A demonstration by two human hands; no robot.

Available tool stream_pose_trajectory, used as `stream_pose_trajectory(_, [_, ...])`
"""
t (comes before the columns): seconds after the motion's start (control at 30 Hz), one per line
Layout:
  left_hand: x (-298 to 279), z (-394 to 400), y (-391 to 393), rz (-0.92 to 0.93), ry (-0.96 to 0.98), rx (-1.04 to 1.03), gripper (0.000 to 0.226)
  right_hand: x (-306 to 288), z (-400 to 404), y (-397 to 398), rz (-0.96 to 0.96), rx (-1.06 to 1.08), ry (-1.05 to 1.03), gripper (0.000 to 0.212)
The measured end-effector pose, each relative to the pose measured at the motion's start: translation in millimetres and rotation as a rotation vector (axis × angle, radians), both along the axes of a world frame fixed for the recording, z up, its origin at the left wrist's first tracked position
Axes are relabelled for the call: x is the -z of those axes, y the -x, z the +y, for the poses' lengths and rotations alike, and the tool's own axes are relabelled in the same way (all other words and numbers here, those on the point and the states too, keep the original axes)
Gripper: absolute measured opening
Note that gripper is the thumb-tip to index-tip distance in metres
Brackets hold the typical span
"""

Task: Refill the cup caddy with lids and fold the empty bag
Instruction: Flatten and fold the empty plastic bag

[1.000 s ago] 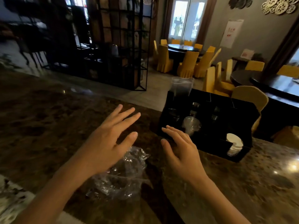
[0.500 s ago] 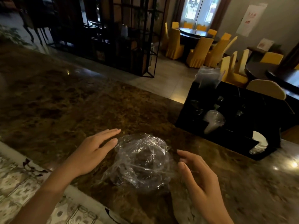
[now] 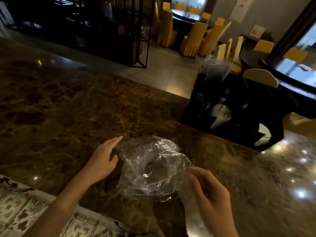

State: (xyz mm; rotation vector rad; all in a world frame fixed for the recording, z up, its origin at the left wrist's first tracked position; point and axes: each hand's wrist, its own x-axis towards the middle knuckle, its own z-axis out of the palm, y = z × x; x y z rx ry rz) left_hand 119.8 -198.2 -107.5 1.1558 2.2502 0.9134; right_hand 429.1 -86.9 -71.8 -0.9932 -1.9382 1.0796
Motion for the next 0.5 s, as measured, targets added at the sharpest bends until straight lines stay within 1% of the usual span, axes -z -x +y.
stream_pose_trajectory(0.07, [10.1,6.5,9.4,0.029,0.000,-0.023,0.060,2.5,3.1,2.1,0.013,0.005,0.011,0.022])
stream_pose_trajectory(0.17, [19.6,12.4,19.7,0.037,-0.084,-0.046,0.036,5.1,12.3,4.3,0.027,0.016,0.028,0.025])
stream_pose_trajectory(0.23, [20.6,11.8,25.4,0.062,-0.153,-0.069,0.027,5.9,22.8,6.6,0.037,0.035,0.025,0.025])
stream_pose_trajectory(0.33, [15.5,8.2,37.2,0.169,-0.290,-0.097,0.023,5.6,45.5,14.3,0.052,0.071,0.008,0.022])
stream_pose_trajectory(0.4, [13.2,7.4,46.8,0.247,-0.368,-0.112,0.023,6.7,62.5,20.2,0.081,0.076,0.037,0.023])
stream_pose_trajectory(0.5, [9.6,6.9,64.1,0.337,-0.422,-0.120,0.024,10.4,88.0,32.7,0.125,0.075,0.100,0.023])
